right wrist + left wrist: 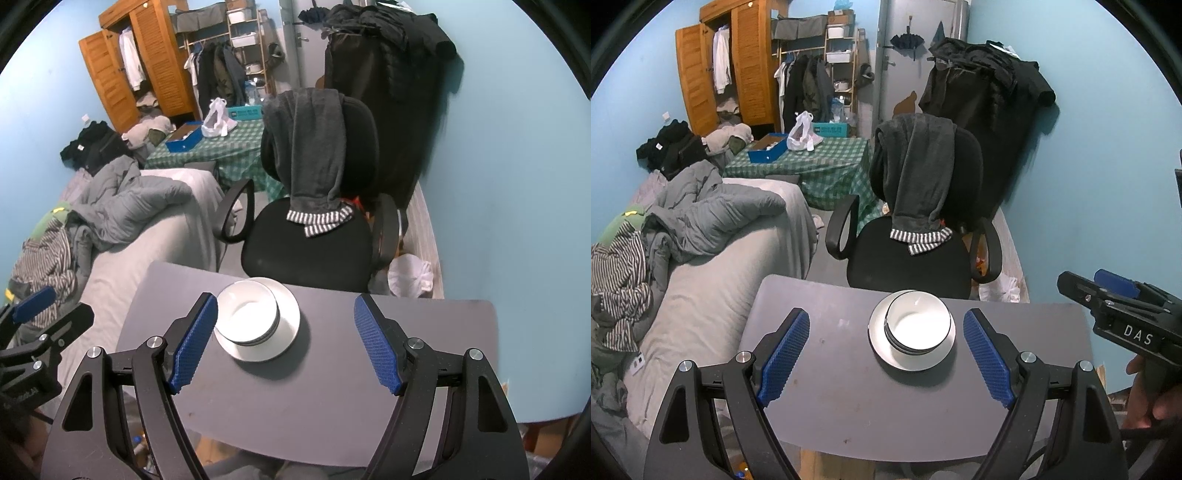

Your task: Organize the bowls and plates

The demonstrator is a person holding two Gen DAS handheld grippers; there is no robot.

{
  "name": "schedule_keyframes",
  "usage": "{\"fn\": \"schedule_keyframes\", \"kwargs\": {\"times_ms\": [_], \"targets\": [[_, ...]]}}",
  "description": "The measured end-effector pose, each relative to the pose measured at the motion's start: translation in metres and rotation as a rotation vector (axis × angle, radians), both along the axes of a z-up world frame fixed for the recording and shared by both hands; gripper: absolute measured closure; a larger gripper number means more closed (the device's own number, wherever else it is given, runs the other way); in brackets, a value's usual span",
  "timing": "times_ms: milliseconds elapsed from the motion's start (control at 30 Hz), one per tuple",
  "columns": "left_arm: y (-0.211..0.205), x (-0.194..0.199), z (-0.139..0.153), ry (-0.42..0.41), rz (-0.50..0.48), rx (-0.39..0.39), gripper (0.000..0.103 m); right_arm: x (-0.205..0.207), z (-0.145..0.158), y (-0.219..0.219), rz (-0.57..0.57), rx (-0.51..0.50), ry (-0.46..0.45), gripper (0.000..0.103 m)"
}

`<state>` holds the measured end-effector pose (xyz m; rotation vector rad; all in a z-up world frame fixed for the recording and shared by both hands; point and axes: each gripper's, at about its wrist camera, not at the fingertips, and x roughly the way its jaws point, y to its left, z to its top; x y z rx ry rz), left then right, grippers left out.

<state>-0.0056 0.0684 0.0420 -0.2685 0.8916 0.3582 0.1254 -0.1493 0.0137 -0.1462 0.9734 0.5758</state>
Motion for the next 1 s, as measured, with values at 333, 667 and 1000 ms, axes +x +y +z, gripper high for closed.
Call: {"fn": "schedule_keyframes", "kwargs": {"times_ms": [333,667,1000], "targets": [[0.002,0.0,-0.001,0.012,-0.001,0.004,0.016,0.0,-0.002,0.001,0.002,0.002,0.001,0.027],[0.008,-0.002,-0.003,0.028,-0.002,0.001,0.016,-0.005,-0.005,0.0,0.004,0.001,0.004,0.027],[0.013,-0.004,-0.005,0.035,-0.001,-0.013,0.016,-0.005,-0.004,0.0,0.003,-0.001,0.005,0.027]]}}
